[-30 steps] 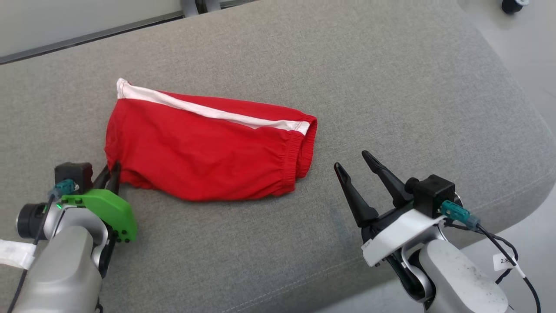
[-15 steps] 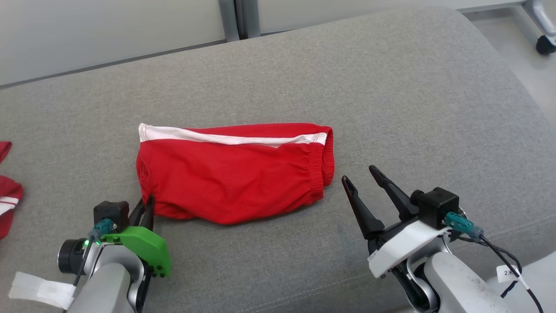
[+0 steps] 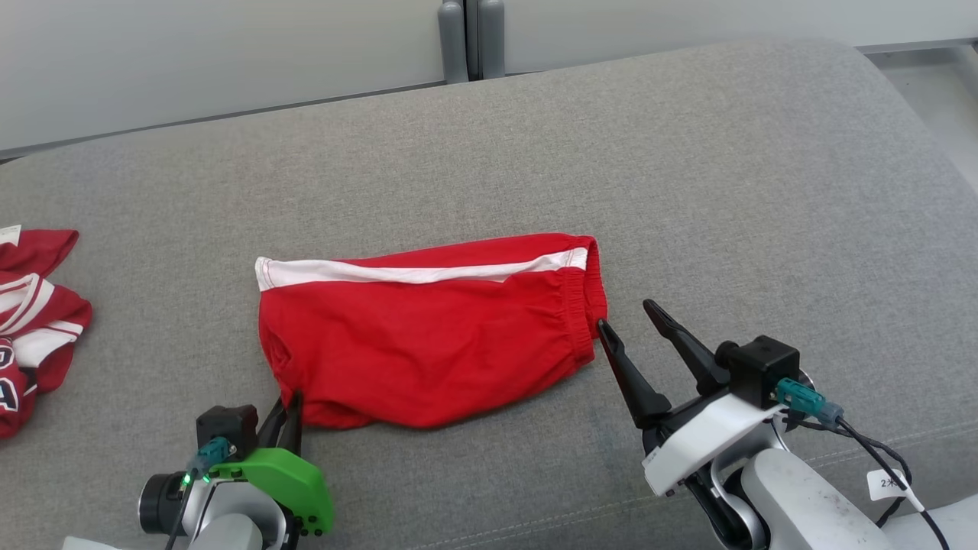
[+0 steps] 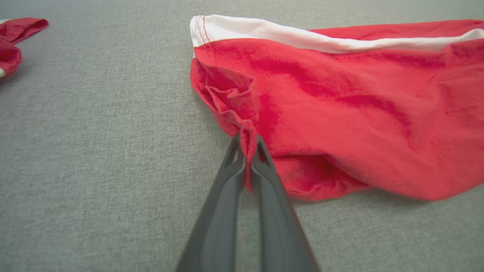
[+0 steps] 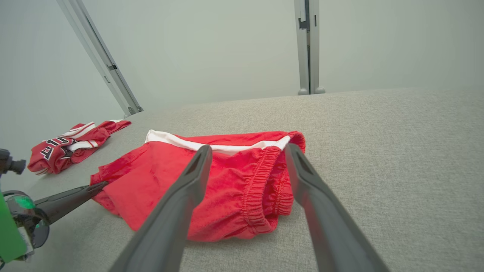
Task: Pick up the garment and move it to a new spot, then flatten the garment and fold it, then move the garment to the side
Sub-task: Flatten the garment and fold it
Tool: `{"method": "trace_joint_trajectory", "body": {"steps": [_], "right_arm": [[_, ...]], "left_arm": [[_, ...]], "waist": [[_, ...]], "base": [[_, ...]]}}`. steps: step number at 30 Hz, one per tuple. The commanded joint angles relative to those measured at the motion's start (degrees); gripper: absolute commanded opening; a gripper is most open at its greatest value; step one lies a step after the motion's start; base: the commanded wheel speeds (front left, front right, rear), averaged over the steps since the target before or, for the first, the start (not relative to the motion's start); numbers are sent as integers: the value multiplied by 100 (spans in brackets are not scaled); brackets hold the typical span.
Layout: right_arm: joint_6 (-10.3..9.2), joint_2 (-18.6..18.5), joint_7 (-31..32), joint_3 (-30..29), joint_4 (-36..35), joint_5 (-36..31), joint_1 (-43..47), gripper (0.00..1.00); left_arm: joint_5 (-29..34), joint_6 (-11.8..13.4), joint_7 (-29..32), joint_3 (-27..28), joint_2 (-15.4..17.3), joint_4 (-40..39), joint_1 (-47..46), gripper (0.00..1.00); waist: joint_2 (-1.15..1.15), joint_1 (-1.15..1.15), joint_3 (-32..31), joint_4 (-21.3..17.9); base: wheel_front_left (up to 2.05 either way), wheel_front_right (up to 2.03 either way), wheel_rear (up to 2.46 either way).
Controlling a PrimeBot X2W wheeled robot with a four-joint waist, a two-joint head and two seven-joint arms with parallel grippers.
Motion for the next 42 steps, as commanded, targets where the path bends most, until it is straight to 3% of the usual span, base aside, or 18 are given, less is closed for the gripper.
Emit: {"method": "trace_joint_trajectory", "body": {"steps": [1, 4, 5, 6, 15, 21, 42], "right_arm": [[-2, -27, -25, 7, 25, 16, -33, 100], [-2, -48, -25, 12, 55, 27, -46, 100], [-2, -51, -25, 21, 62, 30, -53, 100], [-2, -50, -25, 34, 68, 37, -63, 100], [-2, -8, -25, -84, 64, 7, -66, 100], [-2, 113, -25, -273, 129, -99, -40, 100], [-2, 280, 86, -1425, 579, -739, 381, 100]], "left_arm": [[73, -32, 5, 63, -30, -21, 110, 0], [168, -64, 5, 170, -91, -34, 167, 0], [197, -55, 5, 222, -91, -79, 173, 30], [235, -48, 5, 274, -91, -141, 184, 100], [847, 180, 5, 1232, -189, -1924, 787, 100], [1250, 163, 5, 1785, -303, -2844, 1203, 100], [1779, 153, 5, 2560, -319, -3734, 2178, 100]], "waist": [[0, 0, 11, -5], [0, 0, 7, -6], [0, 0, 3, -9], [0, 0, -3, -17], [0, 0, -84, -30], [0, 0, -186, 53], [0, 0, -588, 463]], "base": [[0, 0, 0], [0, 0, 0], [0, 0, 0], [0, 0, 0], [0, 0, 0], [0, 0, 0], [0, 0, 0]]}}
